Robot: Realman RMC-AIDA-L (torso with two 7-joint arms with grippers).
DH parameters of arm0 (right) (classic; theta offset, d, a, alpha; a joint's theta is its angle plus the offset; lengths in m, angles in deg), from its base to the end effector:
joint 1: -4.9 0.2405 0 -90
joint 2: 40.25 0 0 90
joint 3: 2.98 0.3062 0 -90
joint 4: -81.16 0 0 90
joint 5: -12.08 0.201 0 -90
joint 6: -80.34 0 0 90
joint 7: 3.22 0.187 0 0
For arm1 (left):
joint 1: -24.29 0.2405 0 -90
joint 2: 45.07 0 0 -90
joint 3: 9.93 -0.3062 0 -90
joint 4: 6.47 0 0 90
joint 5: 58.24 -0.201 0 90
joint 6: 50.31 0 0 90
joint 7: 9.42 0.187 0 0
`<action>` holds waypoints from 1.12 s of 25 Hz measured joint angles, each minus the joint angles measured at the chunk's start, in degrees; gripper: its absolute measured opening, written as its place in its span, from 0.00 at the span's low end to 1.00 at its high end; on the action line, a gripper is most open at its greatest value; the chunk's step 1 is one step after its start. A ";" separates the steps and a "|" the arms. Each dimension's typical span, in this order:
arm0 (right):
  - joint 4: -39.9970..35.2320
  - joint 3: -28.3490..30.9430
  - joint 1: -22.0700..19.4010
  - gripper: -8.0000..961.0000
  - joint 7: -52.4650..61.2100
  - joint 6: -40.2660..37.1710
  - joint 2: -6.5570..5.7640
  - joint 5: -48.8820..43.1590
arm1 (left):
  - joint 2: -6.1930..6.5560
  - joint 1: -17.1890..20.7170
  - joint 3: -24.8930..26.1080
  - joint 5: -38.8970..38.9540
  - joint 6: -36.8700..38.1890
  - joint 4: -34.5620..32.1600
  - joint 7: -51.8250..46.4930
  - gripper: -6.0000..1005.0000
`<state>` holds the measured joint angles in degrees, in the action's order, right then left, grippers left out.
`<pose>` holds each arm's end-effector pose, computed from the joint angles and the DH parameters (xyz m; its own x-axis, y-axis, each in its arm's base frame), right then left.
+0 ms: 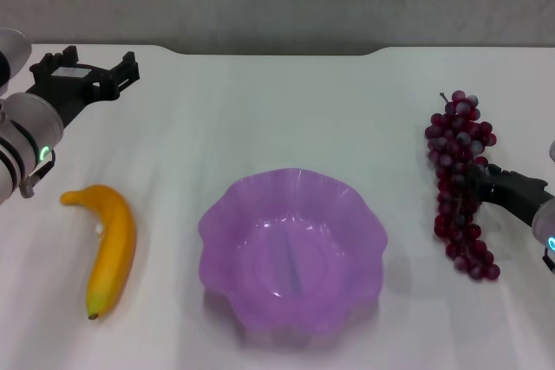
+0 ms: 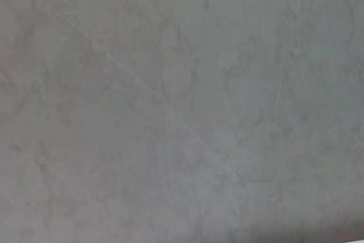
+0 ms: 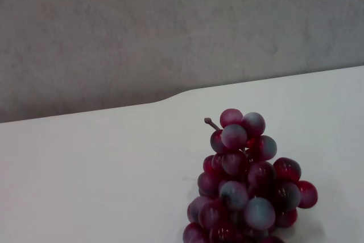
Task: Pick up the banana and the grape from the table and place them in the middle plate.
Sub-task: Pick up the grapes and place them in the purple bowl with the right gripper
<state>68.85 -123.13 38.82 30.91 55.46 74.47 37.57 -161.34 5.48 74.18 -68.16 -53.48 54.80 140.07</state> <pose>0.3955 0.4411 -0.0738 0.5415 -0.5049 -0.6722 -0.8058 -0.0835 -0.5863 -0.2844 0.4591 -0.0069 0.7285 0.2183 0.6493 0.6842 -0.1831 -0.7060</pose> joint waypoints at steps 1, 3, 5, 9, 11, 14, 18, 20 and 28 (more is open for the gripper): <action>0.00 0.00 0.00 0.33 -0.02 0.00 0.01 0.00 | 0.00 0.00 0.00 0.00 0.00 0.00 0.00 0.84; 0.00 0.00 0.00 0.33 -0.06 -0.01 0.02 0.00 | 0.00 0.00 0.00 0.00 0.00 0.00 0.00 0.84; 0.00 -0.01 0.00 0.33 -0.18 -0.17 0.02 0.00 | 0.00 0.00 0.00 0.00 0.00 0.00 0.00 0.84; 0.02 -0.08 -0.30 0.32 -1.37 -1.85 0.11 0.00 | 0.00 0.00 0.00 0.00 0.00 0.00 0.00 0.84; -0.06 0.02 -0.45 0.32 -2.53 -2.63 0.15 0.10 | 0.00 0.00 0.00 0.00 0.00 -0.01 0.00 0.84; -0.11 0.36 -0.51 0.31 -5.09 -4.03 0.25 0.44 | 0.00 0.00 0.00 0.00 0.00 -0.11 0.00 0.84; -0.01 0.51 -0.70 0.30 -6.45 -6.03 0.31 0.54 | 0.00 0.00 0.00 0.00 0.00 -0.24 0.00 0.84; 0.02 0.53 -0.95 0.31 -7.15 -7.41 0.32 0.58 | 0.00 0.00 0.03 0.00 0.00 -0.24 0.00 0.84; -0.42 0.53 -2.03 0.29 -12.87 -12.67 0.47 0.62 | 0.00 0.00 0.10 0.00 -0.07 -0.30 0.00 0.84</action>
<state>68.43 -122.60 36.79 18.03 42.80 74.94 38.19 -161.34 5.48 74.28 -68.16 -53.55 54.50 140.08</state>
